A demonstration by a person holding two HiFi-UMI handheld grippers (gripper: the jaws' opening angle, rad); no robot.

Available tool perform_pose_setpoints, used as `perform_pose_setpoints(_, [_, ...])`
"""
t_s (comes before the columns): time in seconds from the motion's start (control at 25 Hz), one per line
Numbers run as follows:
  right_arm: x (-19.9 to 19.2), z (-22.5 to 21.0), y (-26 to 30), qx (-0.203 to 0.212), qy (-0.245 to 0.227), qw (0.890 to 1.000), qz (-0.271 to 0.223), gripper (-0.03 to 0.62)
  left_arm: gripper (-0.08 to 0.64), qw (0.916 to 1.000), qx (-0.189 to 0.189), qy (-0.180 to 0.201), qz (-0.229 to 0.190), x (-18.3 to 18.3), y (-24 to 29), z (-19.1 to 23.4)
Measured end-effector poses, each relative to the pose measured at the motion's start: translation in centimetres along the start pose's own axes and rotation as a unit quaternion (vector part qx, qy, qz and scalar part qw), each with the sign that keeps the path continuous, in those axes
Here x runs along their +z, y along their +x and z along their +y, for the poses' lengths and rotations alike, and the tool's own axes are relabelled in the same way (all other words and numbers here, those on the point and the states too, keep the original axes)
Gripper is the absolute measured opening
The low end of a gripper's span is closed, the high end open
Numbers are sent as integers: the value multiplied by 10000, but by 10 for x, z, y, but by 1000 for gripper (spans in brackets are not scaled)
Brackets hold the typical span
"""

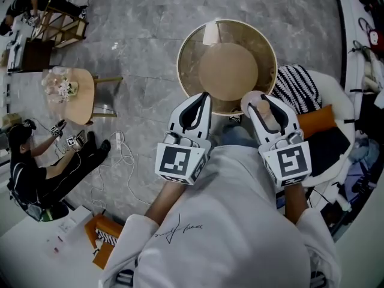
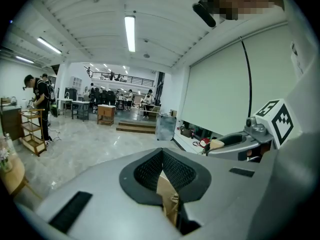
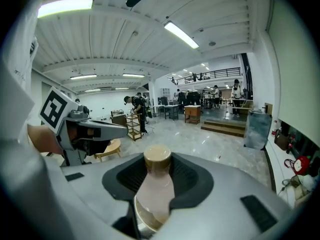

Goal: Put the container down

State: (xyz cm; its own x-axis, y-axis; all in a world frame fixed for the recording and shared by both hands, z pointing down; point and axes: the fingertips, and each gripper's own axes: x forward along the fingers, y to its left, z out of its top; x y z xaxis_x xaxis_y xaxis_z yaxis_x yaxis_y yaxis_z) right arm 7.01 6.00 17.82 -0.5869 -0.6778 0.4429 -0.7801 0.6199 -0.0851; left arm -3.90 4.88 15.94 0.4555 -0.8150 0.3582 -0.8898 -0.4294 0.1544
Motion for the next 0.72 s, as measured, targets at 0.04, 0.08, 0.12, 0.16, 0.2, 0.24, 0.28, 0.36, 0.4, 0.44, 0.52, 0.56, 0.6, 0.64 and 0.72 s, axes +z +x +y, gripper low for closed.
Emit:
perform_pose_setpoints(0.04, [-1,-3,2,40,-11,10000,7,144,17,10000,32,-15,-17,0,3,-1])
perform_pose_setpoints(0.08, [-2,-5,4,73,-16,10000,19,144,17,10000,53,-20,-39,1,5,-2])
perform_pose_setpoints(0.12, [-3,-8,6,101,-27,9999,29,144,17,10000,65,-13,-62,2,8,-2])
perform_pose_setpoints(0.16, [-3,-10,8,126,-57,9999,28,144,17,9999,74,3,-86,3,11,-3])
perform_pose_setpoints(0.2, [-3,-12,9,145,-84,9999,25,144,17,9999,78,14,-114,4,13,-3])
perform_pose_setpoints(0.24, [-3,-13,10,157,-87,9998,28,144,17,9998,76,12,-156,5,15,-3])
perform_pose_setpoints(0.28, [-2,-14,12,166,-77,9998,33,144,17,9997,72,2,-212,7,15,-3])
perform_pose_setpoints(0.36, [-2,-13,15,196,-62,9998,33,144,17,9996,77,-11,-283,9,17,-1])
perform_pose_setpoints(0.4, [-2,-13,18,214,-55,9997,41,144,17,9996,83,-12,-270,8,19,0])
perform_pose_setpoints(0.44, [-4,-13,21,230,-54,9997,62,144,17,9997,84,-15,-240,7,21,1])
perform_pose_setpoints(0.52, [-8,-16,28,256,-78,9996,131,144,17,9998,68,-31,-172,2,26,4])
perform_pose_setpoints(0.56, [-10,-17,31,267,-85,9995,161,144,17,9999,62,-52,-138,0,29,6])
perform_pose_setpoints(0.6, [-11,-18,34,277,-84,9994,181,144,17,9999,58,-78,-102,-2,31,8])
perform_pose_setpoints(0.64, [-11,-19,38,284,-79,9994,189,144,17,9999,55,-97,-64,-4,34,10])
perform_pose_setpoints(0.72, [-11,-20,45,288,-60,9994,185,144,17,9999,54,-105,14,-8,40,16])
